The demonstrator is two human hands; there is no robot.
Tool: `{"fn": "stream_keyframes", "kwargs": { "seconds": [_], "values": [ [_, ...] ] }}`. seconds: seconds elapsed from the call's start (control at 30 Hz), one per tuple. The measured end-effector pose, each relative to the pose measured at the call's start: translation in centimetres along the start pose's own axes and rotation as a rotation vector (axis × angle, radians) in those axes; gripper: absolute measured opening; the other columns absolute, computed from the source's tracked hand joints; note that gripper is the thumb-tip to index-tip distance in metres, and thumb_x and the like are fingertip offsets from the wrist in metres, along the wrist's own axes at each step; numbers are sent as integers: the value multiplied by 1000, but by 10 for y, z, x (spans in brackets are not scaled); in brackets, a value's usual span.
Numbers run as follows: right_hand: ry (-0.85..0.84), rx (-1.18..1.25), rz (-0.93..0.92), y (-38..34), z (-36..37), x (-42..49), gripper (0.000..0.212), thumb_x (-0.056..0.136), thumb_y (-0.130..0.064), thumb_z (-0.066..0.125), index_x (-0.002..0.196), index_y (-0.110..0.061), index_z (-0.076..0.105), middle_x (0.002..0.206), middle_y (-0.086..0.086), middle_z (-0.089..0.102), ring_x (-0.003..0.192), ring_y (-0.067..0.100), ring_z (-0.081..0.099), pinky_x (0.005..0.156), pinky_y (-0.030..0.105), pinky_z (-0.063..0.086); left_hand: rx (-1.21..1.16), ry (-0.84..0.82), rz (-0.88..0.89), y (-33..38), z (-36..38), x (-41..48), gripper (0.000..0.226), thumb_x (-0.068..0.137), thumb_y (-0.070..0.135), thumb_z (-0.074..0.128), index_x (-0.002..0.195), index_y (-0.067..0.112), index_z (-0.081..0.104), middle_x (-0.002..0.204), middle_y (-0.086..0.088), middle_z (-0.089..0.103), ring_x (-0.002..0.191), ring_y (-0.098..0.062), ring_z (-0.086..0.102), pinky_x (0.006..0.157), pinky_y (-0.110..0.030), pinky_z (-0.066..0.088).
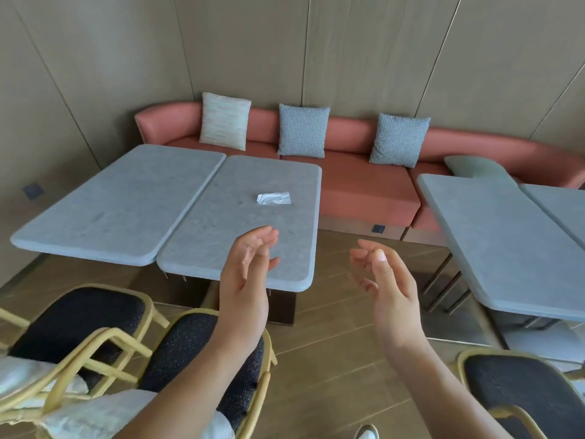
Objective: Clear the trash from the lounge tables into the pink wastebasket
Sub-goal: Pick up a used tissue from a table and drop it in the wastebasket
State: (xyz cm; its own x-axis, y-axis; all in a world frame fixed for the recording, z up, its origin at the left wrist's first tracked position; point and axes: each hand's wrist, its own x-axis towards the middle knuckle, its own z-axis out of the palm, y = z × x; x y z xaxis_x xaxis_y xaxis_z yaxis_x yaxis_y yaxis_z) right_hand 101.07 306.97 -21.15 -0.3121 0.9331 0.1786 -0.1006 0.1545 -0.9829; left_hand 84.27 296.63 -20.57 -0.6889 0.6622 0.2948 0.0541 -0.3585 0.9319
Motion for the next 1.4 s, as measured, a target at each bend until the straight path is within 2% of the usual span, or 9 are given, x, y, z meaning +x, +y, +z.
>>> {"fn": "stream_keyframes", "kwargs": {
  "seconds": [0.33, 0.53, 0.63, 0.83, 0.93, 1.03, 1.2, 1.3, 1.4],
  "values": [
    [-216, 58, 11, 31, -69, 191, 32, 93, -62, 52, 104, -44, 76, 110, -14, 77, 107, 6, 71, 90, 30, 51, 52, 160, 15, -65, 142, 103, 26, 102, 32, 50, 122, 26, 66, 128, 11, 72, 129, -7, 64, 97, -26, 57],
    [-303, 97, 41, 46, -76, 274, 27, 94, -58, 55, 98, -43, 77, 110, -14, 77, 106, 8, 72, 83, 22, 57, 92, 224, -25, -98, 182, 146, 27, 103, 28, 49, 125, 23, 65, 128, 13, 72, 129, -5, 64, 97, -25, 57],
    [-335, 93, 79, 62, -67, 311, 26, 99, -48, 54, 100, -39, 78, 108, -12, 77, 101, 8, 73, 82, 22, 57, 102, 274, -32, -115, 186, 173, 26, 104, 27, 50, 124, 23, 65, 127, 12, 72, 128, -6, 64, 97, -26, 57],
    [-413, 52, 91, 96, -15, 389, 49, 90, -63, 55, 119, -28, 74, 116, -4, 75, 113, 17, 70, 94, 36, 56, 98, 361, -23, -154, 169, 240, 28, 102, 32, 49, 123, 25, 66, 129, 10, 72, 129, -10, 65, 97, -27, 57],
    [-440, 45, 96, 111, 21, 432, 46, 89, -61, 58, 118, -29, 73, 107, -8, 75, 109, 15, 71, 93, 36, 57, 77, 422, -18, -174, 157, 284, 27, 102, 30, 49, 120, 23, 67, 128, 7, 73, 127, -12, 66, 98, -34, 58],
    [-469, 30, 104, 124, 57, 474, 37, 95, -48, 55, 120, -25, 71, 103, -14, 75, 106, 11, 71, 91, 36, 56, 66, 456, -21, -189, 144, 326, 33, 96, 42, 54, 119, 22, 67, 125, 10, 74, 126, -12, 66, 100, -36, 58],
    [-497, 26, 141, 146, 106, 523, 37, 98, -43, 54, 125, -22, 68, 107, -8, 73, 106, 12, 71, 94, 36, 58, 82, 489, -20, -209, 118, 378, 40, 89, 48, 58, 122, 28, 65, 124, 10, 74, 126, -12, 67, 97, -33, 57],
    [-541, 7, 164, 166, 129, 545, 27, 105, -35, 54, 126, -23, 67, 107, -9, 72, 104, 10, 70, 95, 37, 56, 78, 523, -51, -228, 110, 394, 42, 88, 45, 62, 128, 35, 62, 130, 6, 71, 129, -16, 65, 104, -39, 56],
    [-570, -24, 183, 185, 150, 566, 33, 97, -47, 57, 124, -30, 67, 108, -10, 73, 108, 13, 70, 96, 36, 57, 129, 566, -64, -248, 105, 407, 38, 91, 43, 60, 128, 39, 62, 133, 6, 69, 131, -17, 63, 111, -51, 52]
  ]
}}
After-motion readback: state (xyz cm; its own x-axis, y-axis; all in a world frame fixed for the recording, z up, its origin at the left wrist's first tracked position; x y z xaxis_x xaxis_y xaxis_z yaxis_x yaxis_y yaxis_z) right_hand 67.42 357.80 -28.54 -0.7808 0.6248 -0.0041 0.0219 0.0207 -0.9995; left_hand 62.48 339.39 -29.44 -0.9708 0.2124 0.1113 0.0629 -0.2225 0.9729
